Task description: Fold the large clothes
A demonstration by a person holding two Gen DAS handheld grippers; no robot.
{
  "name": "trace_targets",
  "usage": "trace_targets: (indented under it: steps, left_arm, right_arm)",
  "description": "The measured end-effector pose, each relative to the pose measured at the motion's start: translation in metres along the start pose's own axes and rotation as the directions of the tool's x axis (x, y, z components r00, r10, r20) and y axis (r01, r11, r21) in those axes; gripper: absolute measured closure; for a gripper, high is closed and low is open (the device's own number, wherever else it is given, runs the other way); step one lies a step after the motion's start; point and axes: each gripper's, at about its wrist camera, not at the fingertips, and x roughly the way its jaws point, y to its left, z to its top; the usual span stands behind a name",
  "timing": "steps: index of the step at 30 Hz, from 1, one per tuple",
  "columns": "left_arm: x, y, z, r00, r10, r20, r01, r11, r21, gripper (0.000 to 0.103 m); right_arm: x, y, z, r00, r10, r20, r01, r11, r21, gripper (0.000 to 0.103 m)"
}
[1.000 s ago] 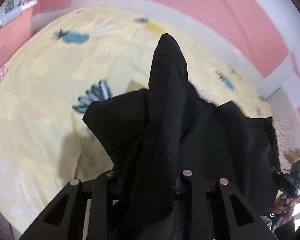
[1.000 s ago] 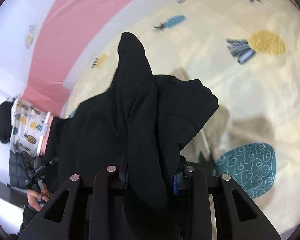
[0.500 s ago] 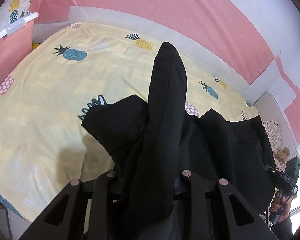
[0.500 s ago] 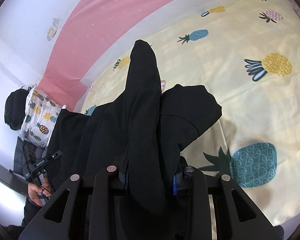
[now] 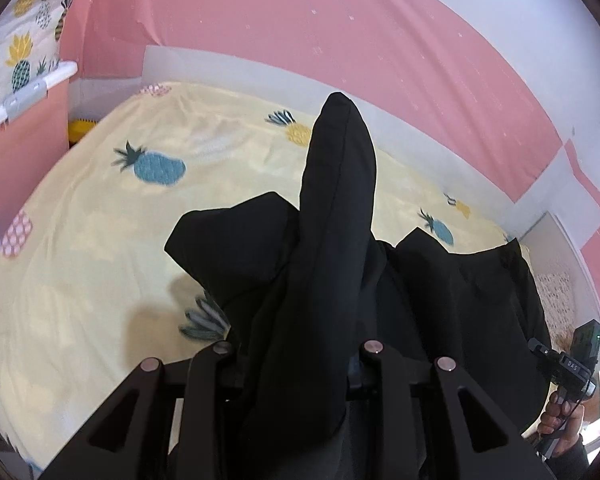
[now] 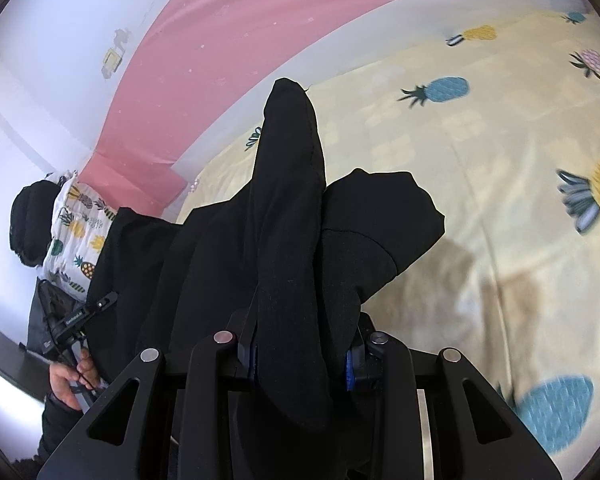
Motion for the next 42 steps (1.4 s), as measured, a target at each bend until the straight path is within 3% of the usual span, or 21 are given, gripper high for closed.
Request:
trace_targets:
  steps: [12, 17, 19, 21, 22, 24, 27, 30, 33, 36, 38, 40, 42]
  left_arm:
    - [0.063, 0.05, 0.087, 0.999, 0.032, 0.036, -0.032, 0.999, -0.009, 0.074]
    - [0.114, 0.076, 0.095, 0.999, 0.05, 0.018, -0.05, 0.999, -0.015, 0.073]
    - [0.145, 0.095, 0.087, 0.996, 0.087, -0.021, -0.088, 0.995, -0.036, 0.073]
    - [0.177, 0.118, 0.072, 0.986, 0.149, -0.081, -0.154, 0.986, -0.057, 0.07]
    - [0.188, 0.128, 0.065, 0.982, 0.161, -0.102, -0.168, 0.983, -0.07, 0.064]
    - [0.201, 0.146, 0.05, 0.985, 0.136, -0.109, -0.149, 0.982, -0.115, 0.053]
    - [0.202, 0.151, 0.044, 0.988, 0.131, -0.083, -0.14, 0.984, -0.114, 0.045]
    - [0.188, 0.152, 0.046, 0.991, 0.11, -0.078, -0.12, 0.984, -0.135, 0.046]
    - [0.16, 0.153, 0.044, 0.993, 0.112, -0.03, -0.115, 0.982, -0.147, 0.047]
    - [0.127, 0.154, 0.035, 0.987, 0.146, 0.062, -0.133, 0.975, -0.176, 0.049]
    - [0.111, 0.153, 0.028, 0.983, 0.144, 0.113, -0.12, 0.973, -0.198, 0.049]
    - [0.112, 0.149, 0.022, 0.985, 0.128, 0.111, -0.105, 0.975, -0.194, 0.049]
    - [0.135, 0.138, 0.017, 0.983, 0.176, 0.043, -0.17, 0.979, -0.111, 0.049]
  right_arm:
    - [0.086, 0.013, 0.063, 1.0, 0.027, -0.005, -0.027, 1.0, -0.01, 0.073]
    - [0.135, -0.007, 0.072, 0.999, -0.002, -0.042, 0.003, 1.0, 0.014, 0.071]
    - [0.158, -0.026, 0.065, 0.996, -0.04, -0.086, 0.044, 0.998, 0.05, 0.068]
    - [0.176, -0.045, 0.057, 0.987, -0.087, -0.132, 0.099, 0.992, 0.082, 0.06]
    - [0.184, -0.059, 0.049, 0.984, -0.092, -0.152, 0.11, 0.987, 0.117, 0.055]
    - [0.185, -0.074, 0.04, 0.986, -0.066, -0.153, 0.092, 0.982, 0.166, 0.04]
    - [0.179, -0.078, 0.035, 0.987, -0.071, -0.145, 0.095, 0.981, 0.168, 0.034]
    - [0.16, -0.065, 0.037, 0.982, -0.132, -0.136, 0.149, 0.981, 0.122, 0.034]
    - [0.127, -0.047, 0.041, 0.976, -0.214, -0.037, 0.216, 0.975, 0.052, 0.034]
    - [0.101, -0.023, 0.038, 0.974, -0.222, 0.052, 0.223, 0.975, -0.01, 0.035]
    - [0.105, -0.005, 0.034, 0.972, -0.233, 0.041, 0.235, 0.968, -0.087, 0.037]
    - [0.123, 0.0, 0.031, 0.968, -0.251, -0.003, 0.248, 0.959, -0.141, 0.047]
    - [0.157, -0.009, 0.026, 0.935, -0.344, -0.091, 0.323, 0.927, -0.189, 0.048]
